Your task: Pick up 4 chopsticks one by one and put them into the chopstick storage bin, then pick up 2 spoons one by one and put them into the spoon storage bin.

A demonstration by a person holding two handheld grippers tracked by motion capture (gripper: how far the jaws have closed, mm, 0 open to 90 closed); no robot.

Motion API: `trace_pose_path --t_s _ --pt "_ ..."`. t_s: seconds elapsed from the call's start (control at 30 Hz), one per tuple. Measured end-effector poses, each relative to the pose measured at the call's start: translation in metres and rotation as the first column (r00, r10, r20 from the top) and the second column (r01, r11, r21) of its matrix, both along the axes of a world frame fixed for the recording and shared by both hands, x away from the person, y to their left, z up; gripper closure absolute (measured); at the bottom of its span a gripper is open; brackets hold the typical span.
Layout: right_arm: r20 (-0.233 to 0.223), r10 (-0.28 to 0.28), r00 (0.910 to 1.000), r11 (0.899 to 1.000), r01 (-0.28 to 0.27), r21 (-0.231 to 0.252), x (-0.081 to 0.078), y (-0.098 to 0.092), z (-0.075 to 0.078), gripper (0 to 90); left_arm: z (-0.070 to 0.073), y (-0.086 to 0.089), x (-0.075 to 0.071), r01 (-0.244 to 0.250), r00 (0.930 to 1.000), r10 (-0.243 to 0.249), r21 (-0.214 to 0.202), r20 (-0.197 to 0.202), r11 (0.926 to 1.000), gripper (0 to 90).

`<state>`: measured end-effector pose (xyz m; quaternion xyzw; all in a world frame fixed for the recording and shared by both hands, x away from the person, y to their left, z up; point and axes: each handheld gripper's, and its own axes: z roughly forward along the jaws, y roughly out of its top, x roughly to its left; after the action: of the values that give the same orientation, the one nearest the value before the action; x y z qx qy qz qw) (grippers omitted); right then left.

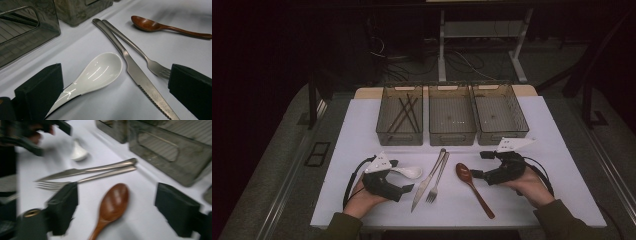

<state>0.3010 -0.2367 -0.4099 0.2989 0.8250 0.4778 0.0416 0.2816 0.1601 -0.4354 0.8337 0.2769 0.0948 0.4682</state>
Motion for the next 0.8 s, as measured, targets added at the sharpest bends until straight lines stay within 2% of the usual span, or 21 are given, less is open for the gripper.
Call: trace_pose_path --t_s 0.17,0.27,0.4,0.53,0.8 --pt "-0.014 0.032 0.9994 0.999 -0.032 0.005 -0.014 -0.003 -0.001 55.4 0.0 0.001 -0.001 -0.01 1.0 0.01 -0.004 -0.001 0.9999 0.0" --pt "-0.031 0.05 0.9983 0.999 -0.05 -0.02 -0.021 -0.001 -0.004 67.7 0.0 0.002 -0.001 -0.012 0.9999 0.012 -0.002 0.0 0.9999 0.0" --pt "-0.05 0.073 0.996 0.993 -0.078 -0.085 -0.03 0.004 -0.011 81.9 0.0 0.001 -0.001 -0.012 0.9999 0.012 -0.003 -0.001 0.9999 0.0" --pt "-0.064 0.093 0.9936 0.988 -0.1 -0.119 -0.037 0.006 -0.016 89.0 0.0 0.001 -0.001 -0.006 1.0 0.006 0.0 0.001 1.0 0.0" --pt "-0.104 0.135 0.9854 0.974 -0.151 -0.168 -0.046 0.013 -0.025 89.3 0.0 0.0 -0.002 -0.005 1.0 0.005 0.003 0.001 1.0 0.0"
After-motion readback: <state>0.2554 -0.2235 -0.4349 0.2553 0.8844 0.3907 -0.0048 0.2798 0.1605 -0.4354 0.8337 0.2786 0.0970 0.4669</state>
